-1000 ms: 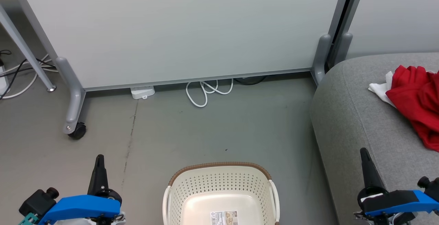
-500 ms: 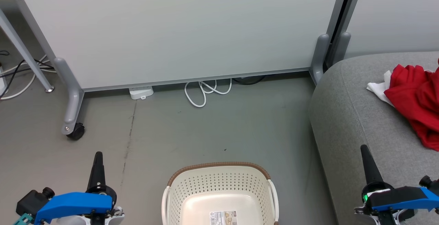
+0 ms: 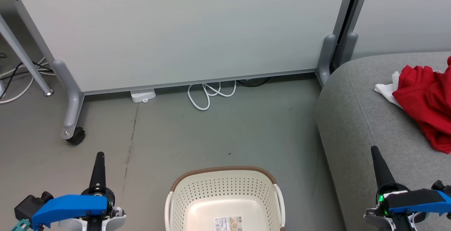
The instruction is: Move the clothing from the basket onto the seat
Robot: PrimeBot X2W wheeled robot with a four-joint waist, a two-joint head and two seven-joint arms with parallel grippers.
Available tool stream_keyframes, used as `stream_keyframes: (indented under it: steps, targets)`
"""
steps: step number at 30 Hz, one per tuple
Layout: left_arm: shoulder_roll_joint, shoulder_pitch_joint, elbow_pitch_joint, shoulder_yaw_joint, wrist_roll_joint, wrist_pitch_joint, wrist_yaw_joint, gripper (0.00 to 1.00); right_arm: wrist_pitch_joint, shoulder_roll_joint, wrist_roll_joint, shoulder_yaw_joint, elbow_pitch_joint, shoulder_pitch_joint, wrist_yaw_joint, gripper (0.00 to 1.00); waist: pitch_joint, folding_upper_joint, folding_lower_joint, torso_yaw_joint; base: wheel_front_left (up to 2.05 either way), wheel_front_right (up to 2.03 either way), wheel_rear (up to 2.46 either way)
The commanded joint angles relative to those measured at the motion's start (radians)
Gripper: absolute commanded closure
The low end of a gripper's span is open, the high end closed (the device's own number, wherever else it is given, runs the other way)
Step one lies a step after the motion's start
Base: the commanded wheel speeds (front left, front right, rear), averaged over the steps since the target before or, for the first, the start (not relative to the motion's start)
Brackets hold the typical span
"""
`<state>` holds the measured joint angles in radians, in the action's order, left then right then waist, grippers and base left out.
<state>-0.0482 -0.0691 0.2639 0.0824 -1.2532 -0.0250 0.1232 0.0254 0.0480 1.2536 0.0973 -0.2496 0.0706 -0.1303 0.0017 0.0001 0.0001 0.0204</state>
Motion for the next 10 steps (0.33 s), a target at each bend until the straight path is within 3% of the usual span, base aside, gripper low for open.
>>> stream_keyframes:
  steps: [1,10]
  targets:
    - [-0.003,-0.022,-0.01,0.005,-0.018,-0.005,0.005,1.0,0.004,0.003,0.022,0.003,0.009,0.023,-0.001,1.0,0.0,-0.0001,-0.0001,0.0,0.0,0.0,0.0]
    - [-0.003,-0.028,-0.013,0.013,-0.098,-0.025,0.006,1.0,0.025,0.003,0.1,0.006,0.009,0.028,-0.001,1.0,0.0,-0.0001,-0.0001,-0.004,0.0,0.0,0.0]
